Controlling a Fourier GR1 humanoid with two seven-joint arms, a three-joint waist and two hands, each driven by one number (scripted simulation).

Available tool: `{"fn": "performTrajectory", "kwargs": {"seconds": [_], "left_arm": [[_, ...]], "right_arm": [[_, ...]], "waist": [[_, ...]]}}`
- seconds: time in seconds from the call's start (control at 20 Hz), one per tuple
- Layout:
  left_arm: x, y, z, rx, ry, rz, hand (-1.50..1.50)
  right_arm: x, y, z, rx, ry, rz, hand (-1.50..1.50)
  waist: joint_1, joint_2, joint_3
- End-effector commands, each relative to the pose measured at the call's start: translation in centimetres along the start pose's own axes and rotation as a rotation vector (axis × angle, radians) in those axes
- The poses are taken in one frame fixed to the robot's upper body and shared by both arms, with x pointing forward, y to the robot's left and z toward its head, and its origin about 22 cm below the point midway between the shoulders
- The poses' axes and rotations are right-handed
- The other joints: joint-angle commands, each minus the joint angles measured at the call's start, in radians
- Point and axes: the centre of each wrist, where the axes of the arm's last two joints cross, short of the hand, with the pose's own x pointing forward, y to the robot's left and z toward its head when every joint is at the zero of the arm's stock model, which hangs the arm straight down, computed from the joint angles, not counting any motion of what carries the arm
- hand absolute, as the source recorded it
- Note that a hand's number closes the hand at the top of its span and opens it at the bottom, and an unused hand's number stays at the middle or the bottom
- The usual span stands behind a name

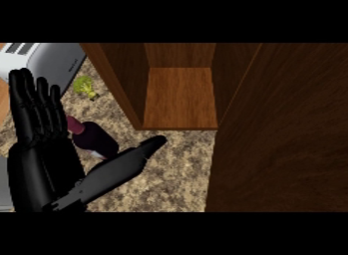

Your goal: Pick up the wine, place it into the cabinet and close the cabinet

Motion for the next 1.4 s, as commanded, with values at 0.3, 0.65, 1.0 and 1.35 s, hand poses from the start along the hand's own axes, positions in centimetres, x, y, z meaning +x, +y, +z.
{"fn": "performTrajectory", "kwargs": {"seconds": [0.3, 0.65, 1.0, 1.35], "left_arm": [[0.6, -0.8, -1.7, 0.044, 0.036, -0.025, -1.50], [-0.8, 0.5, -2.2, 0.083, 0.053, -0.032, -1.50], [-3.0, 1.1, -1.9, 0.149, 0.065, -0.060, -1.50], [-6.6, 2.8, -1.3, 0.179, 0.103, -0.099, -1.50]], "right_arm": [[4.4, 0.9, 1.2, -0.012, -0.033, -0.036, -1.50], [6.0, -0.2, 1.4, -0.006, -0.055, -0.012, -1.50], [5.7, -0.3, 0.1, 0.006, -0.030, -0.004, -1.50], [6.9, 0.5, 0.4, 0.009, -0.048, -0.008, -1.50]], "waist": [[-0.002, 0.001, -0.001], [-0.005, 0.000, -0.001], [0.001, 0.001, 0.000], [-0.002, 0.001, -0.001]]}}
